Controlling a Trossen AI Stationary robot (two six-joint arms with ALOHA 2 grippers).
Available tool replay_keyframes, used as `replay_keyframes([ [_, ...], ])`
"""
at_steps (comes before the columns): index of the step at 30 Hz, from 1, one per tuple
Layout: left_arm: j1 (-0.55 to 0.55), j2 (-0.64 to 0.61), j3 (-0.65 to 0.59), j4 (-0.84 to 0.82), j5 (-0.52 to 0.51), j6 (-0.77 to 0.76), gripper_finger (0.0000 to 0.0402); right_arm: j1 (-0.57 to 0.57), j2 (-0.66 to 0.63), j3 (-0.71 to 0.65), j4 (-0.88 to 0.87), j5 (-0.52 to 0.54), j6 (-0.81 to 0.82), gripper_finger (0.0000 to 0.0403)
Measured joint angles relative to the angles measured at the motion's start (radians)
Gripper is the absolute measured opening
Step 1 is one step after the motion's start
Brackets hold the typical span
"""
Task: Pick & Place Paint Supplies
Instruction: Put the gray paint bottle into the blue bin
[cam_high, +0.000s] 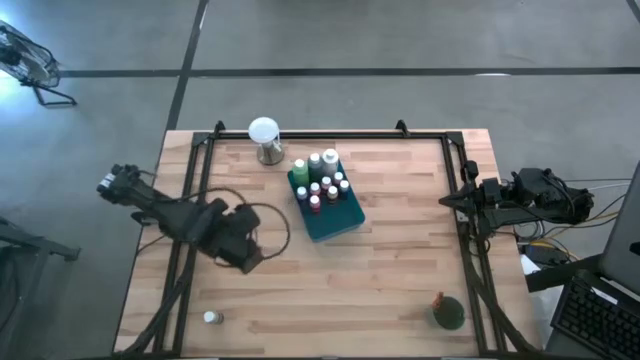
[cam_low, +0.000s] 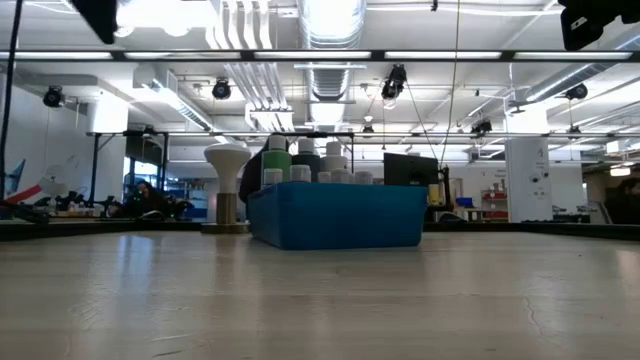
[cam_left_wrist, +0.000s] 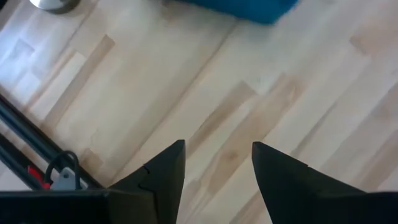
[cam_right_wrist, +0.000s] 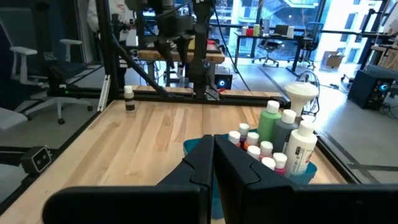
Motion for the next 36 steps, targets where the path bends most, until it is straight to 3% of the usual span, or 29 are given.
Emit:
replay_keyframes([
  [8, -0.184, -0.017, -0.107, -0.002, 0.025, -0.049, 0.0186, 0.000, 0.000, 0.000, 0.000, 0.000, 0.000, 0.0008],
  [14, -0.369, -0.021, -0.122, -0.043, 0.043, -0.127, 0.0186, 0.000, 0.000, 0.000, 0.000, 0.000, 0.000, 0.0008],
  [23, -0.653, -0.095, -0.122, -0.046, 0.125, -0.454, 0.0186, 0.000, 0.000, 0.000, 0.000, 0.000, 0.000, 0.0008],
  [28, -0.703, -0.109, -0.121, -0.034, 0.149, -0.555, 0.0186, 0.000, 0.000, 0.000, 0.000, 0.000, 0.000, 0.0008],
  [36, -0.682, -0.073, -0.121, 0.068, 0.177, -0.540, 0.0185, 0.000, 0.000, 0.000, 0.000, 0.000, 0.000, 0.0008],
])
